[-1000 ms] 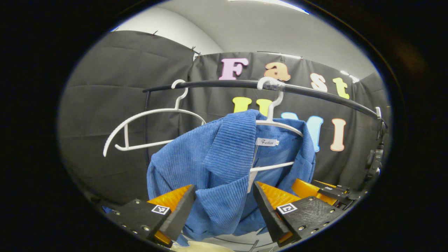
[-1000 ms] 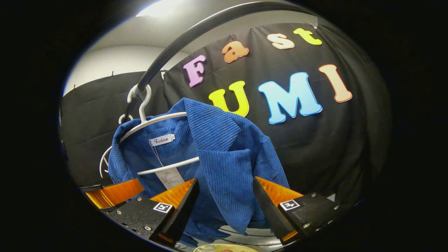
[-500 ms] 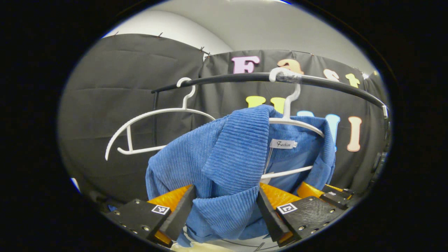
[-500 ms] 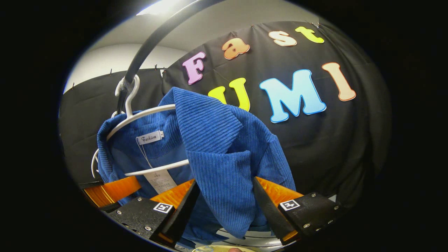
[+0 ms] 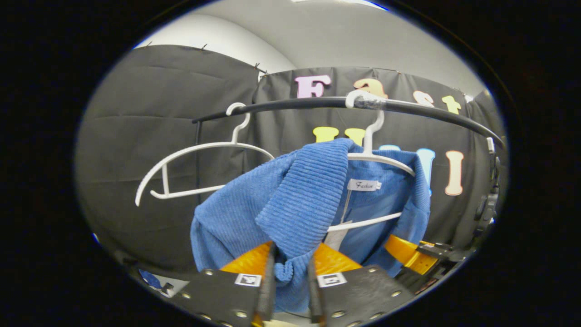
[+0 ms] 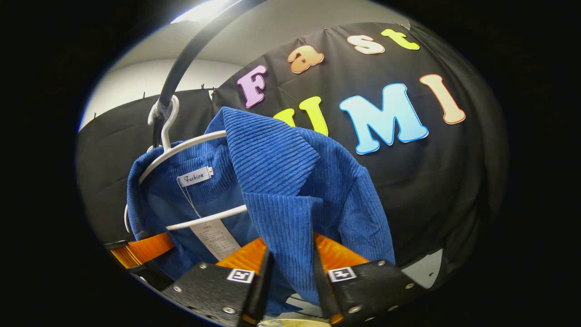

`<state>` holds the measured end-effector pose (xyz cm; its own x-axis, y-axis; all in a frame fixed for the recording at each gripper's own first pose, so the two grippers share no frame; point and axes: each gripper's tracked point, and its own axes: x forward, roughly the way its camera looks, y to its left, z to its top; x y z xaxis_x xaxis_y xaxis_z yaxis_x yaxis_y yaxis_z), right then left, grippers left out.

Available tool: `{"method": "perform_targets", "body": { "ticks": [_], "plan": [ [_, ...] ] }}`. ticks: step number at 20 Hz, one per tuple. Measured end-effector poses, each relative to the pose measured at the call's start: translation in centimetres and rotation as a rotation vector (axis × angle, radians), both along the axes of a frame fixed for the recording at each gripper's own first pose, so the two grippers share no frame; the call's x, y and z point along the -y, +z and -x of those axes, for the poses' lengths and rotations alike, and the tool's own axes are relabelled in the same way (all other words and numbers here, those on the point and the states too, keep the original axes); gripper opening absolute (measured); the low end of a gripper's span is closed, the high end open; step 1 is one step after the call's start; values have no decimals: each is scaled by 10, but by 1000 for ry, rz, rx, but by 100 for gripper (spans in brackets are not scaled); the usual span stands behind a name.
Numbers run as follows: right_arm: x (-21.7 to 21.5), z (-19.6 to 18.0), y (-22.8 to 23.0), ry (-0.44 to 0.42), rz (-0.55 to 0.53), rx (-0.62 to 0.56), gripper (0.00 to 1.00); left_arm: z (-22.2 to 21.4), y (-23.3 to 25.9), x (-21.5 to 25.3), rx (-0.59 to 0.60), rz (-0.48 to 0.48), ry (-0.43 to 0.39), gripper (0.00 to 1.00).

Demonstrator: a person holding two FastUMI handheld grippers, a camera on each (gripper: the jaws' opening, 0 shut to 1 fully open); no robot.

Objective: Grasp the clothes on the hanger with both hands and then place them into the laundry hamper below.

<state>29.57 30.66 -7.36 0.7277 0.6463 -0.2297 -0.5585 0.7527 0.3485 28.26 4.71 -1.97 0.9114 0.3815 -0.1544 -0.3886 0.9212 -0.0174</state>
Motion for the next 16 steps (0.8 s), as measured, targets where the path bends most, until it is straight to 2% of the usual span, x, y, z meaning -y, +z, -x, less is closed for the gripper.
{"method": "perform_targets", "body": {
  "ticks": [1,2,4,5,6,8,12,16],
  "plan": [
    [5,-3,0,-21,7,-9,36,1,2,5,9,19,-31,37],
    [9,-7,3,-42,8,-2,10,2,2,7,16,37,-52,24],
    [9,-8,9,-57,12,19,3,2,-1,4,16,59,-82,12],
    [10,-7,9,-64,17,21,2,9,-2,-4,24,71,-67,6],
    [12,-6,9,-68,24,21,0,4,-4,2,26,107,-120,0],
    [18,-7,13,-103,44,34,0,5,0,5,44,140,-173,0],
    [23,-2,20,-158,62,71,0,17,19,20,81,135,-290,3],
    [24,-2,24,-193,79,89,0,19,25,24,90,160,-346,1]
  ]
}}
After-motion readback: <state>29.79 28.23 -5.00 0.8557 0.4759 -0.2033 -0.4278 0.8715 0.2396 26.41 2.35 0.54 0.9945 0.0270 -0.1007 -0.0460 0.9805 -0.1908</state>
